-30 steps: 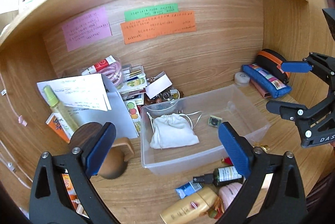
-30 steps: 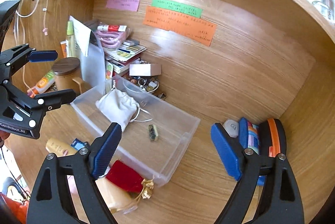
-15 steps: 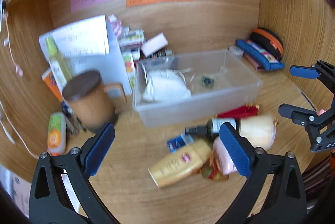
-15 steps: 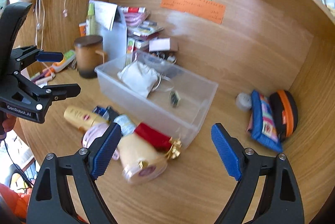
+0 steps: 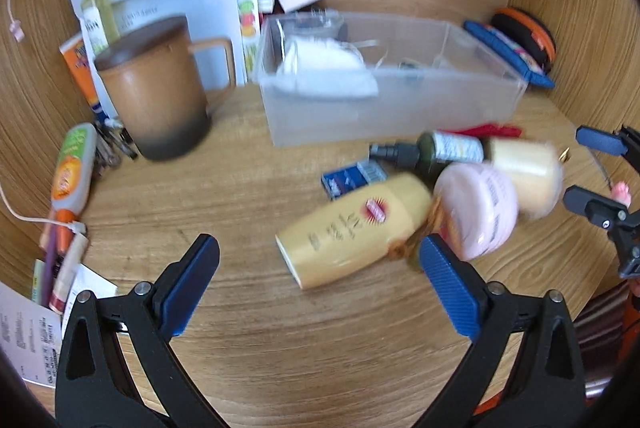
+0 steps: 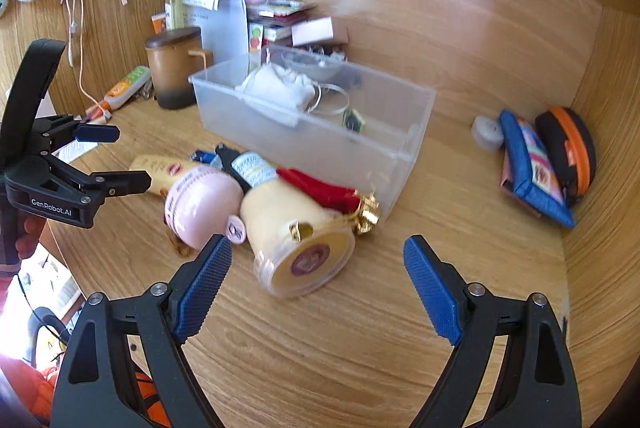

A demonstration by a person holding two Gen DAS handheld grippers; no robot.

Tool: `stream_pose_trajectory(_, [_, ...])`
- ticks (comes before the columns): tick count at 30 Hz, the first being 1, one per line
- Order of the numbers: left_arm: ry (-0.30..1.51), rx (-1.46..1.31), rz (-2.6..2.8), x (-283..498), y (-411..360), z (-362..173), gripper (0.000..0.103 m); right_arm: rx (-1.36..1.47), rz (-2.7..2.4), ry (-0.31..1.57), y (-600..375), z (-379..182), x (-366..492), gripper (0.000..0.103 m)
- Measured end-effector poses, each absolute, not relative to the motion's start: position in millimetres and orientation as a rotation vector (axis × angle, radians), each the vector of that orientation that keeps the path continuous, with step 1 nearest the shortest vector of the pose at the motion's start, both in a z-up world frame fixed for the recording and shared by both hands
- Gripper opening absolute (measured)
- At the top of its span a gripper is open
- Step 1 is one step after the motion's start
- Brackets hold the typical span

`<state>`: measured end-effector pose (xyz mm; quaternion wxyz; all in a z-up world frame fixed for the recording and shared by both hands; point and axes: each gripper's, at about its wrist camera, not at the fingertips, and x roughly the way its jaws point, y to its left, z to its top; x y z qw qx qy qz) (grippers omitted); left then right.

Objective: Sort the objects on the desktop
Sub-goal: 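Move both grippers back toward the pile of items beside the box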

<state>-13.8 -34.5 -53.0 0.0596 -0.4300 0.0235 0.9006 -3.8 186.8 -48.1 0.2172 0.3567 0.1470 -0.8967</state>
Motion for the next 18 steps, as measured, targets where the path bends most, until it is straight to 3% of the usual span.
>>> stream_pose_trajectory(18, [0.173,-1.422,2.536,-48.0,-23.5,-84.0,0.101,1.159,-2.365,0.352,181.4,-91.7,-40.1,0.086])
